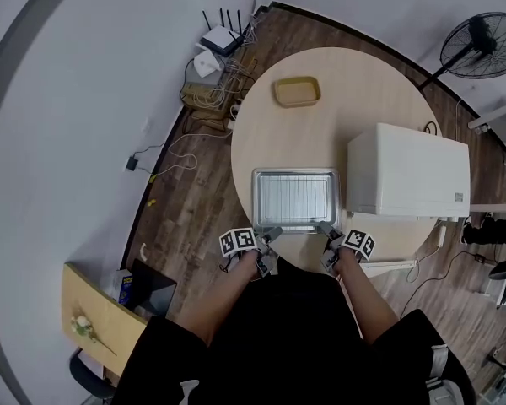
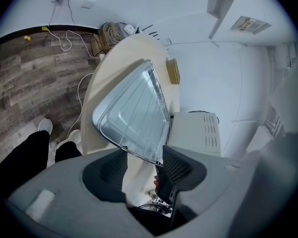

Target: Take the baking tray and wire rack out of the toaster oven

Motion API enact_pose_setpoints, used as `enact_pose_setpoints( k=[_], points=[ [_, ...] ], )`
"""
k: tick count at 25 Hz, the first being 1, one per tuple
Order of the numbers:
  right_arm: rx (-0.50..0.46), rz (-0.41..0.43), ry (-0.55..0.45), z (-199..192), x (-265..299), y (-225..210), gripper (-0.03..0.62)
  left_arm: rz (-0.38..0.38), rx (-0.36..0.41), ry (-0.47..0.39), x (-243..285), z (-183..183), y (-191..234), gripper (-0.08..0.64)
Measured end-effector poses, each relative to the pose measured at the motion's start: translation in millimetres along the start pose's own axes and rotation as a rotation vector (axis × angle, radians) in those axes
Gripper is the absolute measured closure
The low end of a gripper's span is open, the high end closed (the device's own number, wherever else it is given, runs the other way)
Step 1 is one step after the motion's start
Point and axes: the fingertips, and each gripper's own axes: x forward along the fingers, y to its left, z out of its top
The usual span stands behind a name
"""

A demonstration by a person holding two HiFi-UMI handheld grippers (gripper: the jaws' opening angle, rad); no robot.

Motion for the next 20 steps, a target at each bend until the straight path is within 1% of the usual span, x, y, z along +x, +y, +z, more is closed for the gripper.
enact_pose_setpoints(
  k=[6, 9, 11, 15, 20],
  points=[
    [0.0, -0.049, 0.029, 2.2, 3.6, -0.8, 0.371, 0.009, -0.002, -0.013, -3.2, 2.5, 3.4, 0.347],
    [-0.005, -0.081, 0.038, 0.4, 2.9, -1.0, 0.339, 0.029, -0.024, -0.05, -7.9, 8.5, 8.3, 0.347],
    [-0.018, -0.099, 0.049, 0.3, 4.3, 1.1, 0.323, 0.035, -0.03, -0.064, -10.0, 12.4, 8.9, 0.345],
    [-0.055, -0.136, 0.085, -4.4, 1.7, 2.7, 0.307, 0.038, -0.028, -0.063, -13.6, 12.6, 9.5, 0.347],
    [-0.093, -0.154, 0.089, -8.5, -3.7, 3.2, 0.307, 0.023, -0.055, -0.079, -18.1, 15.0, 11.7, 0.347]
  ],
)
